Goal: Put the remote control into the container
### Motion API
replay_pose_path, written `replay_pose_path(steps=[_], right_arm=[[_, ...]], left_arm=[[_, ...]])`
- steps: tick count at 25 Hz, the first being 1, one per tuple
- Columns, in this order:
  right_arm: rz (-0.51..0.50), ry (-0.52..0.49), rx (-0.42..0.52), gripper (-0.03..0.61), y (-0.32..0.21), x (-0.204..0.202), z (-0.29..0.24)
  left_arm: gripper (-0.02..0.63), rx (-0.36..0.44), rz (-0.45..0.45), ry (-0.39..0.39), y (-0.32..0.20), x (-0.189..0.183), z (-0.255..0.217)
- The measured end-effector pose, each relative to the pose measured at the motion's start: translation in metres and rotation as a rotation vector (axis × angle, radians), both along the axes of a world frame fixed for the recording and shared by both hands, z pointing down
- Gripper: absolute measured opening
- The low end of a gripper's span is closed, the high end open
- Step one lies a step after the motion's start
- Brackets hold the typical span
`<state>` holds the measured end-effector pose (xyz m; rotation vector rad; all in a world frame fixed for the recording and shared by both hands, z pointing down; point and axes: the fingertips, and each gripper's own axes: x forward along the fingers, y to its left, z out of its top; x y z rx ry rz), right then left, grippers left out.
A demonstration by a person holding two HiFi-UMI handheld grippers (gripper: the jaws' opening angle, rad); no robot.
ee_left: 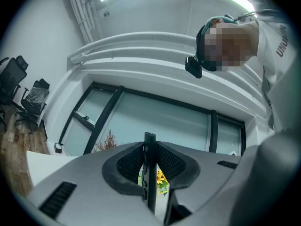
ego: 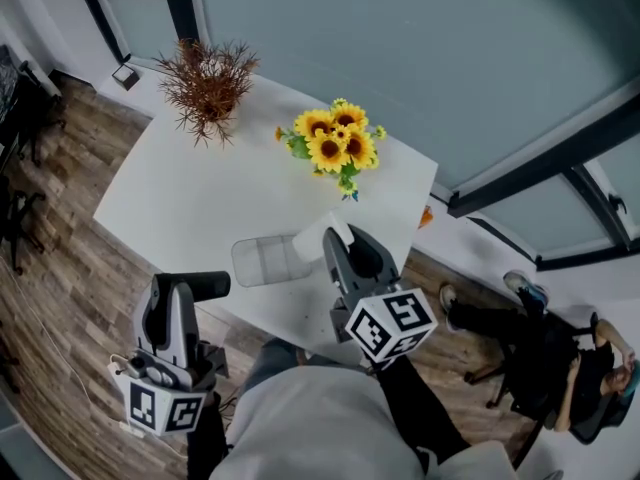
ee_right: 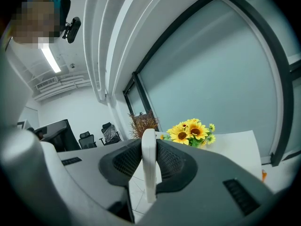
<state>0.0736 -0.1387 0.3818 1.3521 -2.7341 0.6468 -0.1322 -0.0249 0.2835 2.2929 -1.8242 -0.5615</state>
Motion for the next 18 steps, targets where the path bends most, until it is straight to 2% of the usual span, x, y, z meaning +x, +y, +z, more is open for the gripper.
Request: replay_pose_path(steps=[18], right_arm=[[-0.008, 0.042, -0.037, 0.092, 0.0, -0.007, 0.019]], left_arm=[[0.089, -0.014, 0.003, 0.004, 0.001, -0.002, 0.005]])
